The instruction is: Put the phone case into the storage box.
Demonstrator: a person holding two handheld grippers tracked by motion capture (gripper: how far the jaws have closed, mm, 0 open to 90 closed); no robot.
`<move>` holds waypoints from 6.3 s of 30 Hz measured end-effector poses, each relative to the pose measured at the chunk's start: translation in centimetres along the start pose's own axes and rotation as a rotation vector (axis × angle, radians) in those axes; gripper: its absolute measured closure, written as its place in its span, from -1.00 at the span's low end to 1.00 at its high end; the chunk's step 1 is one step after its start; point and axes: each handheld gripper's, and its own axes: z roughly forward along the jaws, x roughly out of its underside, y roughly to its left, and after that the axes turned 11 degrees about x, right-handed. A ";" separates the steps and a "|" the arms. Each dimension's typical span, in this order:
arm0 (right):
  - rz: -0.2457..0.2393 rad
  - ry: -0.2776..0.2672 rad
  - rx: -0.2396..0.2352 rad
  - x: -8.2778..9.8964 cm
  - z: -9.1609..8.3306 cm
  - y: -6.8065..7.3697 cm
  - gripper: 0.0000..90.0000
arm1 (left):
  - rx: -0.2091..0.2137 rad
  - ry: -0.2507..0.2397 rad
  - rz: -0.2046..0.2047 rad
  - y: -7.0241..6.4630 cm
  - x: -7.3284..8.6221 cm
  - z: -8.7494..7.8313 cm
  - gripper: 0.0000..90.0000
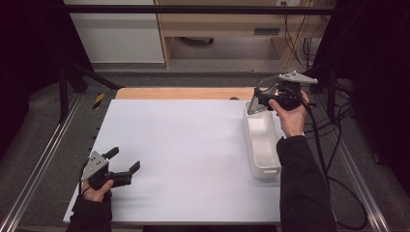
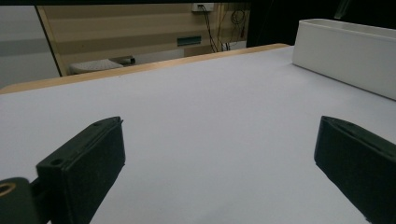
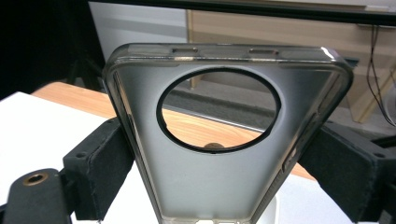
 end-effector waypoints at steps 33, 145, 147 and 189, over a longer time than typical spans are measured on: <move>0.022 0.087 0.149 1.9 4.9 0.4 -0.74 | 0.006 0.010 0.001 0.0 0.1 0.2 -0.97; -0.009 0.058 0.188 4.3 6.6 0.9 -0.95 | 0.017 0.023 0.012 -0.1 0.3 0.5 -0.97; -0.001 0.053 0.174 4.1 6.2 0.9 -0.95 | 0.018 0.022 0.012 -0.1 0.3 0.5 -0.97; -0.069 -0.138 -0.273 5.9 -6.6 3.6 -0.99 | 0.043 0.032 0.030 -0.5 0.2 0.8 -0.99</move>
